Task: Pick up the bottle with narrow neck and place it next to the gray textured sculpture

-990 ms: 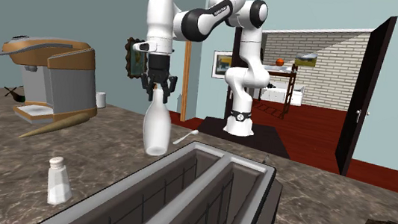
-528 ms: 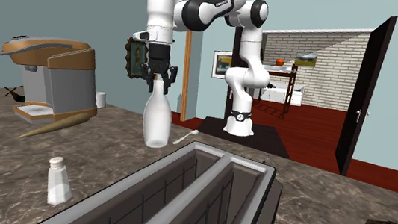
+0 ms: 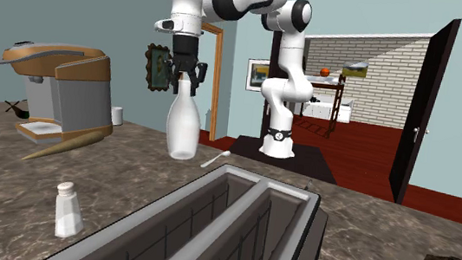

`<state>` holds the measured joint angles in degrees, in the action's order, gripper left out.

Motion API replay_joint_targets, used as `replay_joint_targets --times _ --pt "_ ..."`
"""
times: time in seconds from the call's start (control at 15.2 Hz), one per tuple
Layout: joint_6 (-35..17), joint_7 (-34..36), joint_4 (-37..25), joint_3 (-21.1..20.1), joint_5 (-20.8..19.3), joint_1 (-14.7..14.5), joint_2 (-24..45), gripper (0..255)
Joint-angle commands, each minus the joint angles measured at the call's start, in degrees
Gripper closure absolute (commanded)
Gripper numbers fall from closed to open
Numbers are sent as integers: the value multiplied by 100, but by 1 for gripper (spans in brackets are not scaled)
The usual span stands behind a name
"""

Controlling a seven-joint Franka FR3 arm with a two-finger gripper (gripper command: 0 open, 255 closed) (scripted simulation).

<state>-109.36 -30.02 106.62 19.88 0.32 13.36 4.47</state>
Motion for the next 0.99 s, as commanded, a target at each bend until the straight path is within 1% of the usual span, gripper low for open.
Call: replay_joint_targets --times 0.0,0.92 --pt "156 7 -116 0 -16 -3 -42 255" --pt "1225 2 -1143 5 -32 0 -87 255"
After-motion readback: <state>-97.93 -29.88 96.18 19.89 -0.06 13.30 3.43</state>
